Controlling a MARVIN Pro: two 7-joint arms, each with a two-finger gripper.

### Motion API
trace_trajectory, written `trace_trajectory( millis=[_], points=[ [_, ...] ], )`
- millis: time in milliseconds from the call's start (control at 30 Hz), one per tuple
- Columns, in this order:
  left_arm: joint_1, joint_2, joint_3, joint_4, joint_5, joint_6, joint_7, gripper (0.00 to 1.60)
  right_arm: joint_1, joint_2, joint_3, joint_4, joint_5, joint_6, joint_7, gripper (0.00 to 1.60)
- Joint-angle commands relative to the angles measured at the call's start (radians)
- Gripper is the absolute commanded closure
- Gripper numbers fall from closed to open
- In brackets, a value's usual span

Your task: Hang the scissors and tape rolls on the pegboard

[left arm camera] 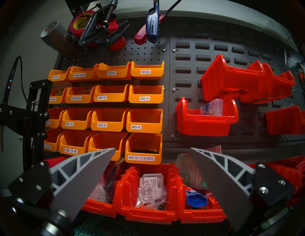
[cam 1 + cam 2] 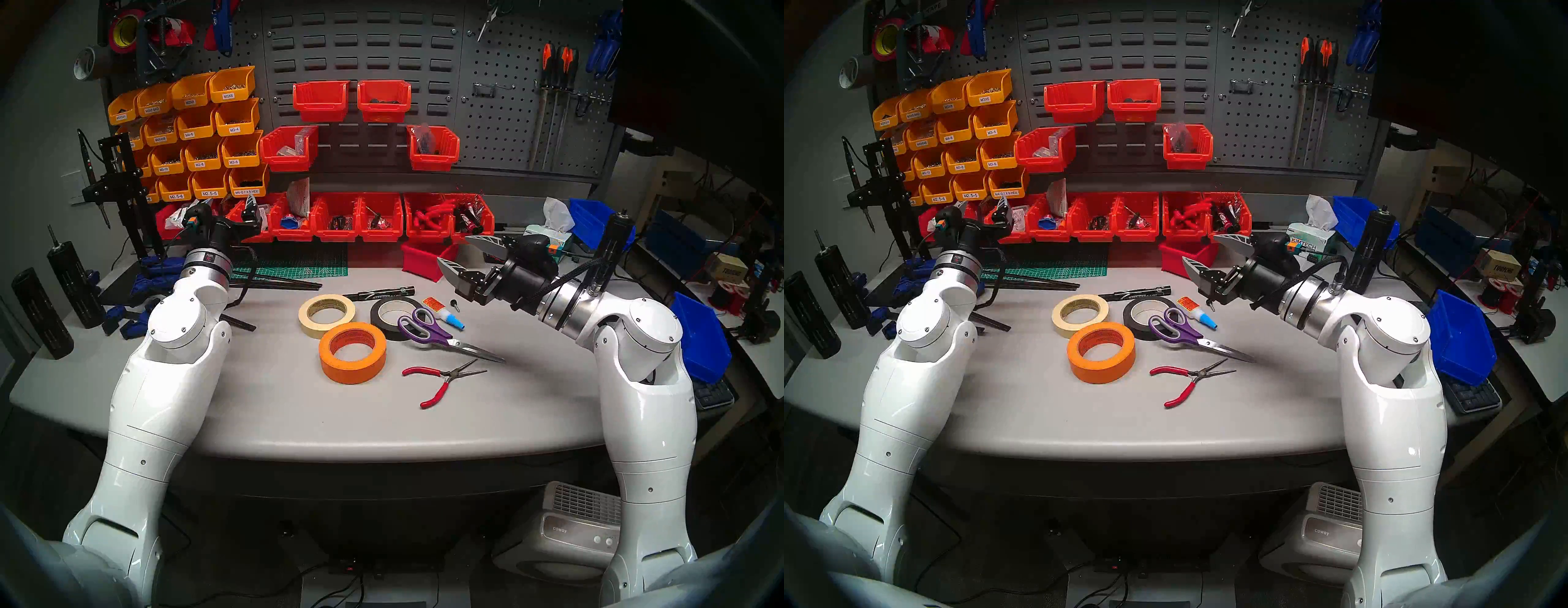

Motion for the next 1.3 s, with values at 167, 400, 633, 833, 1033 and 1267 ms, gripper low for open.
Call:
trace_trajectory(
  millis=[167, 400, 633, 833, 1033, 1267],
  points=[
    [-0.031, 0.001, -0.008, -0.028, 0.0, -0.011, -0.001, 0.0, 0.003, 0.01, -0.022, -0.01, 0.018, 0.037, 0.043, 0.0],
    [-0.031, 0.001, -0.008, -0.028, 0.0, -0.011, -0.001, 0.0, 0.002, 0.019, -0.026, 0.003, 0.011, 0.047, 0.049, 0.0],
    [-0.031, 0.001, -0.008, -0.028, 0.0, -0.011, -0.001, 0.0, -0.008, 0.041, -0.02, 0.008, 0.009, 0.072, 0.07, 0.0],
    [-0.031, 0.001, -0.008, -0.028, 0.0, -0.011, -0.001, 0.0, -0.023, 0.047, -0.015, 0.004, 0.011, 0.083, 0.085, 0.0],
    [-0.031, 0.001, -0.008, -0.028, 0.0, -0.011, -0.001, 0.0, -0.027, 0.057, -0.022, 0.008, 0.012, 0.108, 0.106, 0.0],
    [-0.031, 0.001, -0.008, -0.028, 0.0, -0.011, -0.001, 0.0, -0.022, 0.067, -0.029, 0.017, 0.008, 0.119, 0.124, 0.0]
  ],
)
